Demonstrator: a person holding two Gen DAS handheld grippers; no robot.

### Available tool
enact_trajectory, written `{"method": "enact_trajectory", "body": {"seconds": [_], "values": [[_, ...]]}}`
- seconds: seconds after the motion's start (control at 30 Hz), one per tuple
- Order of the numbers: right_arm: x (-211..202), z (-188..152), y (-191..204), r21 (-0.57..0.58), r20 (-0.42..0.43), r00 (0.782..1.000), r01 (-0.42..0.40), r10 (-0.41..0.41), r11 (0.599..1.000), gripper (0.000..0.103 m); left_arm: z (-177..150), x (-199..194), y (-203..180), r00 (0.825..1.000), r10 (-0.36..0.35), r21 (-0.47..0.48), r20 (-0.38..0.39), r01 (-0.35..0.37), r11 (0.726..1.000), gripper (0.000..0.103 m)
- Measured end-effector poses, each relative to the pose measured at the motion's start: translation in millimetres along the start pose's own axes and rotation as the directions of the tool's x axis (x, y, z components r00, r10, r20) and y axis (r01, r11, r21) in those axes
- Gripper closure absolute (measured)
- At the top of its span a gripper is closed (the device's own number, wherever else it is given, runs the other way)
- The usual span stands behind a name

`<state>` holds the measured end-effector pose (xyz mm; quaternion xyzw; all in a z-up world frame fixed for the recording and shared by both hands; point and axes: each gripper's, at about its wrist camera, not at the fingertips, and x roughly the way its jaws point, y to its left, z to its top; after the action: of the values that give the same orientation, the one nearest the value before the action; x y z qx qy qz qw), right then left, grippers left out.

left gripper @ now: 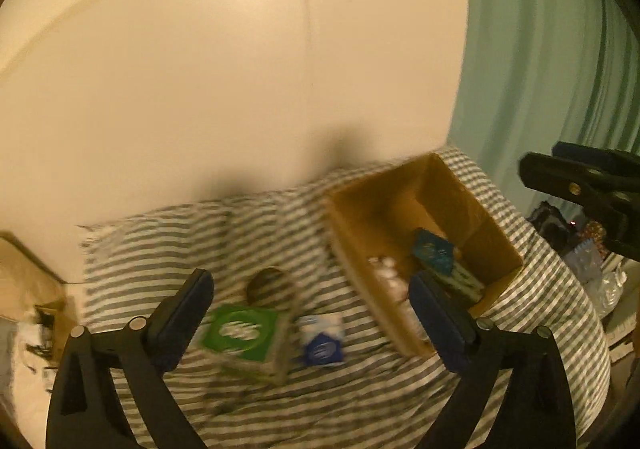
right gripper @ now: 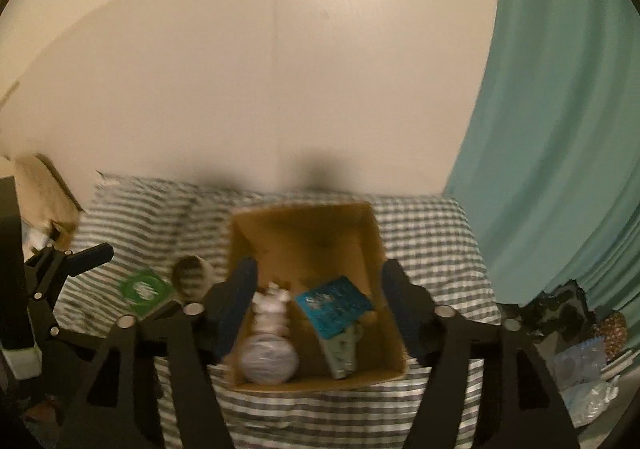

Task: Organize objects
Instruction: 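Open the left tool to drop the bunny while the right tool drops the blister pack into the box, then grasp the green medicine box with the right tool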

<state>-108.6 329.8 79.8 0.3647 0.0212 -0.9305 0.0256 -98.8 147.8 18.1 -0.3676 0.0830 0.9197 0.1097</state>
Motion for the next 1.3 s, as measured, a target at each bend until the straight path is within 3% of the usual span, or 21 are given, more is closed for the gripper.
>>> {"method": "enact_trajectory", "body": {"seconds": [0.27,0.5,0.63,0.83,1.07,1.3], "values": [[-52.7,-0.7,64.5,-0.052,0.042,0.989,-0.137,0.139,0.989,0.015,-7.4,-61.5,78.9,0.997,0.072,-0.068,0.037,-0.07,0.995,0.0],[-40.9,-26.8,127.0,-0.065,0.034,0.975,-0.216,0.219,0.974,0.001,-55.9,-53.6,148.9,0.99,0.144,-0.19,0.002,-0.141,0.972,0.0],[-3.0,-53.5,154.0,-0.061,-0.032,0.984,-0.176,0.175,0.982,0.0,-87.3,-29.5,171.0,0.98,0.198,-0.23,-0.023,-0.198,0.953,0.0],[51.9,-93.1,184.6,-0.009,-0.14,0.984,-0.113,0.111,0.994,0.0,-123.9,20.9,182.8,0.968,0.235,-0.154,-0.086,-0.246,0.957,0.0],[99.8,-122.2,223.7,0.063,-0.185,0.98,-0.061,0.072,0.996,0.0,-142.5,60.5,214.1,0.971,0.194,-0.198,-0.136,-0.219,0.956,0.0],[138.6,-132.1,245.9,0.185,-0.202,0.979,0.023,0.015,0.982,0.0,-164.2,97.4,248.6,0.955,0.145,-0.343,-0.258,-0.231,0.911,0.0]]}}
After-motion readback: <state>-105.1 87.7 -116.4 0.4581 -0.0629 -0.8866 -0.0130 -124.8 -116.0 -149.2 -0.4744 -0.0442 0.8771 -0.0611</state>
